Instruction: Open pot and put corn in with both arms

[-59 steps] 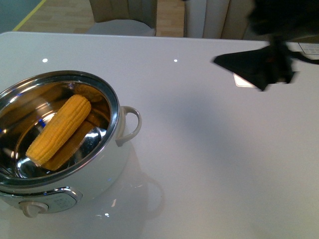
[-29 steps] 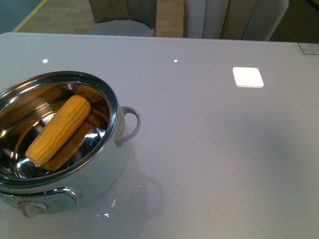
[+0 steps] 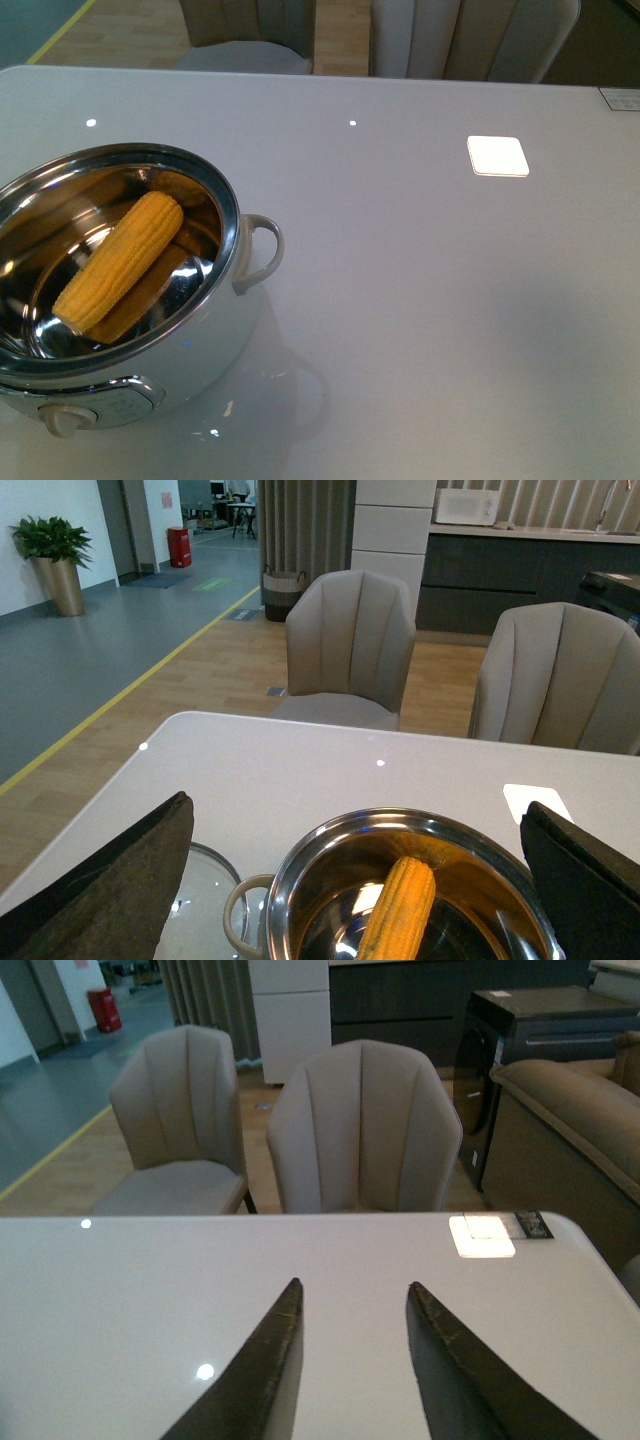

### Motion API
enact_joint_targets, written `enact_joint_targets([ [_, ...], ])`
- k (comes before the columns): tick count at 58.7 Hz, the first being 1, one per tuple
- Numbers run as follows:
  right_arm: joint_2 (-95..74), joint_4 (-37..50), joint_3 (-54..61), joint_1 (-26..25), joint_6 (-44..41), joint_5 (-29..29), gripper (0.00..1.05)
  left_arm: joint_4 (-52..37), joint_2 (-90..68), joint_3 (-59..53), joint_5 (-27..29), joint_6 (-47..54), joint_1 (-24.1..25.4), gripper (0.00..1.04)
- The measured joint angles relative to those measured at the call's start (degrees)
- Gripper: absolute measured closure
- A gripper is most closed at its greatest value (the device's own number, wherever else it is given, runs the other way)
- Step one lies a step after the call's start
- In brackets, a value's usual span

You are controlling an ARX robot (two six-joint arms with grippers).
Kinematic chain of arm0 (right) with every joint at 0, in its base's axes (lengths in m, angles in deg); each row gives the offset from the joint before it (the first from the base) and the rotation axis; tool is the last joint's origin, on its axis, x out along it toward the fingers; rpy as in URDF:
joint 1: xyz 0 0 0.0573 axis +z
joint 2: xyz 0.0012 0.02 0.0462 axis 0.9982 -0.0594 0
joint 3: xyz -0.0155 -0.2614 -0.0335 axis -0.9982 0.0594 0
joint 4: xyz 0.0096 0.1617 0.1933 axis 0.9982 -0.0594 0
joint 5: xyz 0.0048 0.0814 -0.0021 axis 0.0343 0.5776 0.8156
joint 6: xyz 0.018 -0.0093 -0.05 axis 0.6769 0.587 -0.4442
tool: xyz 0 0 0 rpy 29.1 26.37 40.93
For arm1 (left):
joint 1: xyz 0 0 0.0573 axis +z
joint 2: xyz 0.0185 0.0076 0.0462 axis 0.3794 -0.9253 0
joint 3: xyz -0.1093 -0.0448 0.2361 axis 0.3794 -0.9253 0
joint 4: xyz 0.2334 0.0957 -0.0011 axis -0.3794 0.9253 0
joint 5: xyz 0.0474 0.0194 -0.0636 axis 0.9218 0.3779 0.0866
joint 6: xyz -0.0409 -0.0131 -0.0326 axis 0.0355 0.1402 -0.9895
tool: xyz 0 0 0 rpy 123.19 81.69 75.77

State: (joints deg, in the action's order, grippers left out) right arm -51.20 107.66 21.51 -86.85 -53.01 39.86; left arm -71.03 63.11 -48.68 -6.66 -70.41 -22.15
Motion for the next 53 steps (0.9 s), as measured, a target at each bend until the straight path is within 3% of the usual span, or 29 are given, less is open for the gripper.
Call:
enact_joint_targets([
  [21,12.63,-7.98,4.83,0.02,-0.13,0.0,1.03,0.0,0.0,0.0,0.0,0.0,0.0,0.07],
  [22,19.67,-11.87,6.51,0.04,-0.17,-0.04,1.03,0.0,0.0,0.0,0.0,0.0,0.0,0.07],
  [53,32.28,-24.39,6.51,0.04,-0.2,-0.02,1.03,0.0,0.0,0.0,0.0,0.0,0.0,0.07],
])
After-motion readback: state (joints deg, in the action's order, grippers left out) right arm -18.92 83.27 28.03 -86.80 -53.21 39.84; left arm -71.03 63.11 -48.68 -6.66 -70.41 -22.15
